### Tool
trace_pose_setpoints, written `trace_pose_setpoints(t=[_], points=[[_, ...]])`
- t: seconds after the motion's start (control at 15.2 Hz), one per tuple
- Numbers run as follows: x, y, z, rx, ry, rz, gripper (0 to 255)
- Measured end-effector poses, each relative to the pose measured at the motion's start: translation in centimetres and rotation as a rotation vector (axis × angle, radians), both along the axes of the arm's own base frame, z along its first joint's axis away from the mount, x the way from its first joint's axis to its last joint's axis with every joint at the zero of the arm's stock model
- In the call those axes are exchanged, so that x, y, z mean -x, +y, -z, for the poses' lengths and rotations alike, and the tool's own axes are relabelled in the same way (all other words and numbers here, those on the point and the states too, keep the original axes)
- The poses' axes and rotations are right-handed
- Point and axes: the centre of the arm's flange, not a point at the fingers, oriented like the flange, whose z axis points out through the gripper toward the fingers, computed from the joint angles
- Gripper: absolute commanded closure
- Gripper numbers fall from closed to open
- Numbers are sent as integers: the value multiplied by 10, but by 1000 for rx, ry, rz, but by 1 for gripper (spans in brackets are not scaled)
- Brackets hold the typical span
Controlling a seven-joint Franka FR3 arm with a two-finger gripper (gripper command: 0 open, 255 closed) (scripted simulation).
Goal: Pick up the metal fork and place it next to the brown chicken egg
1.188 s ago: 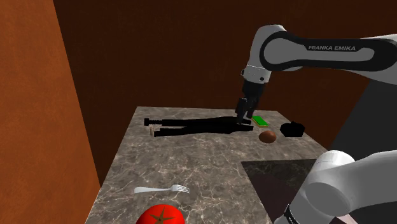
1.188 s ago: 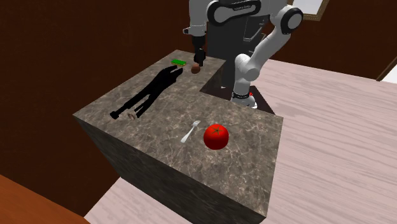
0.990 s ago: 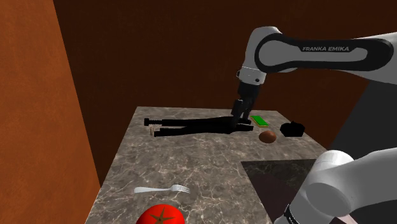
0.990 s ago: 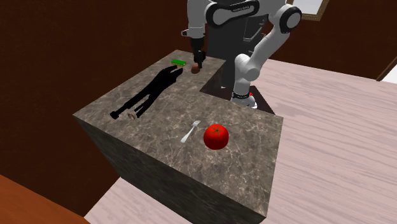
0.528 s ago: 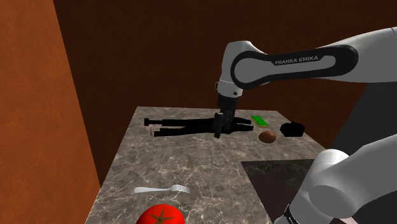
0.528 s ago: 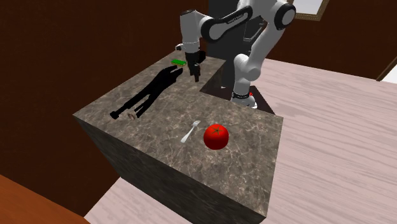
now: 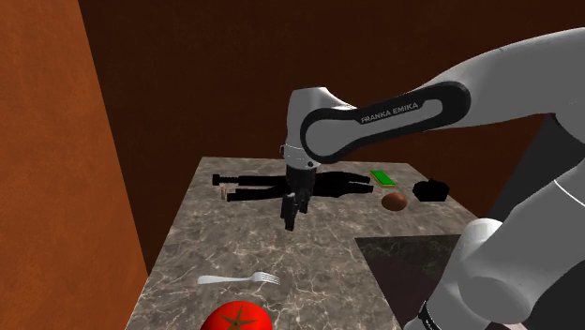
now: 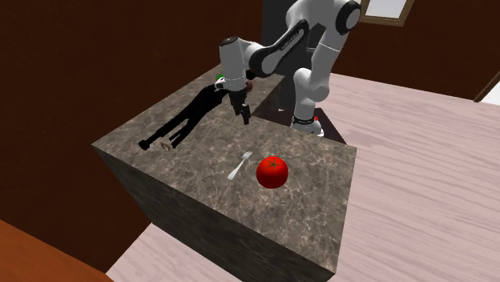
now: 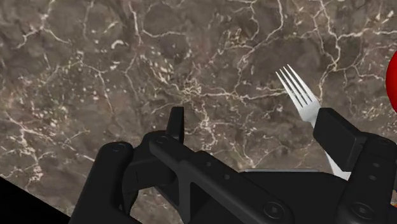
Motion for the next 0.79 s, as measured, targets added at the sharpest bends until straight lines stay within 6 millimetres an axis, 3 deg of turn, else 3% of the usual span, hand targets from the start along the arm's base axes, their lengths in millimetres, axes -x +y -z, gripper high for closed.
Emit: trace_pose_setpoints(t=[0.79], points=[[-24, 130, 85, 6, 40, -217, 0]])
